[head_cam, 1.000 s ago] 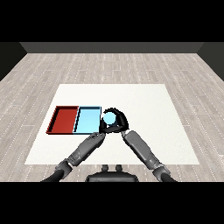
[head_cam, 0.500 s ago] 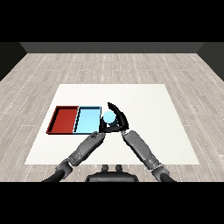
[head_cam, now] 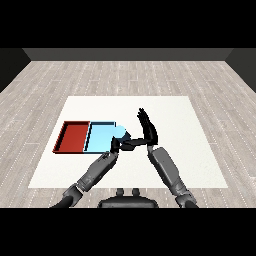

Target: Pick the blue can and put it in the blue box

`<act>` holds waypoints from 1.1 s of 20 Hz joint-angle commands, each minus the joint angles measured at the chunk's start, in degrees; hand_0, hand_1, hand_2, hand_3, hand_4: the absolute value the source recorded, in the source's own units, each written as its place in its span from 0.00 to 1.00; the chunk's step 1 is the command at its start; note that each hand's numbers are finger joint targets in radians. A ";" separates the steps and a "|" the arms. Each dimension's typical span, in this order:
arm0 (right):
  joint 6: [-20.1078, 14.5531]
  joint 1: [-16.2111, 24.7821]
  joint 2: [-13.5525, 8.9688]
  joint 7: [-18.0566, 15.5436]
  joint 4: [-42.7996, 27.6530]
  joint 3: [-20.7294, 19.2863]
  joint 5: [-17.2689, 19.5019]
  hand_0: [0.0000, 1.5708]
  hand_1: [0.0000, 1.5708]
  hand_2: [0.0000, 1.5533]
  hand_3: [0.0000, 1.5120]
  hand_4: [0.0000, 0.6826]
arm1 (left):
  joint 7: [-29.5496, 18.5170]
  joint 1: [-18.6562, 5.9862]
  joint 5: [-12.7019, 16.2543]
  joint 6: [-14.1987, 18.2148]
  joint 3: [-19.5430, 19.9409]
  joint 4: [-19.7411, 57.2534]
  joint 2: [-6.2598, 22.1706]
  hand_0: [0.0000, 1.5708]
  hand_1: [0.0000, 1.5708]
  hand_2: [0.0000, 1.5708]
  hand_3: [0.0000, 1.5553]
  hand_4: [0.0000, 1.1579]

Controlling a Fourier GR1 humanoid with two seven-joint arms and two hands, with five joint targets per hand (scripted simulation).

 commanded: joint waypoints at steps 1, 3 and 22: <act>3.91 1.79 -1.97 0.89 -4.94 -4.36 -4.09 0.00 0.00 0.00 0.00 0.00 | 1.50 -0.98 -1.15 1.87 3.43 -1.90 0.27 1.00 1.00 1.00 0.95 0.99; 6.15 2.88 -4.78 -3.43 -5.29 -7.66 -4.61 0.00 0.00 0.00 0.00 0.00 | -3.06 0.31 -1.82 0.82 4.50 1.88 0.48 1.00 1.00 1.00 0.95 0.99; 8.69 12.17 -8.66 -3.39 -10.87 -19.73 -10.99 0.00 0.00 0.00 0.00 0.00 | 7.41 -13.30 -5.89 -5.68 17.17 25.03 13.92 1.00 1.00 1.00 0.96 0.95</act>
